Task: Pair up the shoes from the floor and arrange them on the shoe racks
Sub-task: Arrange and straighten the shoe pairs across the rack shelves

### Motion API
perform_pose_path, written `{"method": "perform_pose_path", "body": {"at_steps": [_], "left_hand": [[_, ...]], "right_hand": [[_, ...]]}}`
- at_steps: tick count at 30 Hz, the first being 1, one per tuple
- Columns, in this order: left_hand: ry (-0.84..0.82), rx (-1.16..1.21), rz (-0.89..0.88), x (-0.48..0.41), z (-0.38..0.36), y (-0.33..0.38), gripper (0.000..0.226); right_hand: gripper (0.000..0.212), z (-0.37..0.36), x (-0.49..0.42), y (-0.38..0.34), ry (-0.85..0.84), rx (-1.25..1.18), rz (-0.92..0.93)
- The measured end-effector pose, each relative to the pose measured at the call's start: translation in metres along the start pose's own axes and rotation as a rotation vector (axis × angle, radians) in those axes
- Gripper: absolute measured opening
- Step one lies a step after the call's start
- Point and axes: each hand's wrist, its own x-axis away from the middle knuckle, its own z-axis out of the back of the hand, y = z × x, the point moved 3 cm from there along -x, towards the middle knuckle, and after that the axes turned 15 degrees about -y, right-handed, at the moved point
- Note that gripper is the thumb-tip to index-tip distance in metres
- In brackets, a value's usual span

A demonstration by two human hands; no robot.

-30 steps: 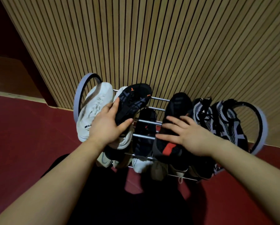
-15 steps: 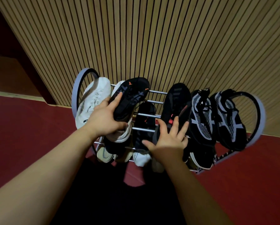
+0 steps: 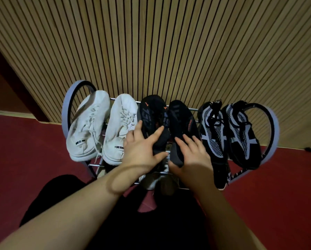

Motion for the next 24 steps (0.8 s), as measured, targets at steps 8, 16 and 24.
{"method": "perform_pose_path", "body": {"at_steps": [8, 16, 24], "left_hand": [[-0.114, -0.379, -0.084, -0.009, 0.008, -0.007, 0.078], [-0.063, -0.581, -0.179, -0.013, 0.023, -0.02, 0.093], [-0.284, -0.584, -0.281, -0.018, 0.013, -0.044, 0.11]], "right_hand": [[0.069, -0.006, -0.012, -0.003, 0.075, 0.118, 0.004], [0.069, 0.005, -0.032, 0.002, -0.02, 0.115, 0.051], [0.067, -0.003, -0.031, -0.006, 0.068, 0.103, 0.009]]}}
